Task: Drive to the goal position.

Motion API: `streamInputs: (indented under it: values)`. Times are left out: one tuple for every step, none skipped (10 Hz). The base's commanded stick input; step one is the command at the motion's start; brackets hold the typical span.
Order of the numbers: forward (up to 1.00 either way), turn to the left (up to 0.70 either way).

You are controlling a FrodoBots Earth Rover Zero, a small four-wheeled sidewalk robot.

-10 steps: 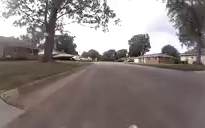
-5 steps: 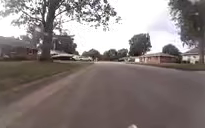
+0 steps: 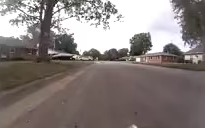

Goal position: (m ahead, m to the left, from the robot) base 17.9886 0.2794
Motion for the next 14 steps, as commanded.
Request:
streamInputs:
  values:
    - [1.00,0.00]
    - [1.00,0.00]
    - [1.00,0.00]
    - [1.00,0.00]
    - [1.00,0.00]
    - [1.00,0.00]
    - [1.00,0.00]
    - [1.00,0.00]
    - [1.00,-0.01]
    - [1.00,-0.14]
    - [1.00,-0.28]
    - [1.00,-0.39]
    - [1.00,-0.22]
    - [1.00,0.00]
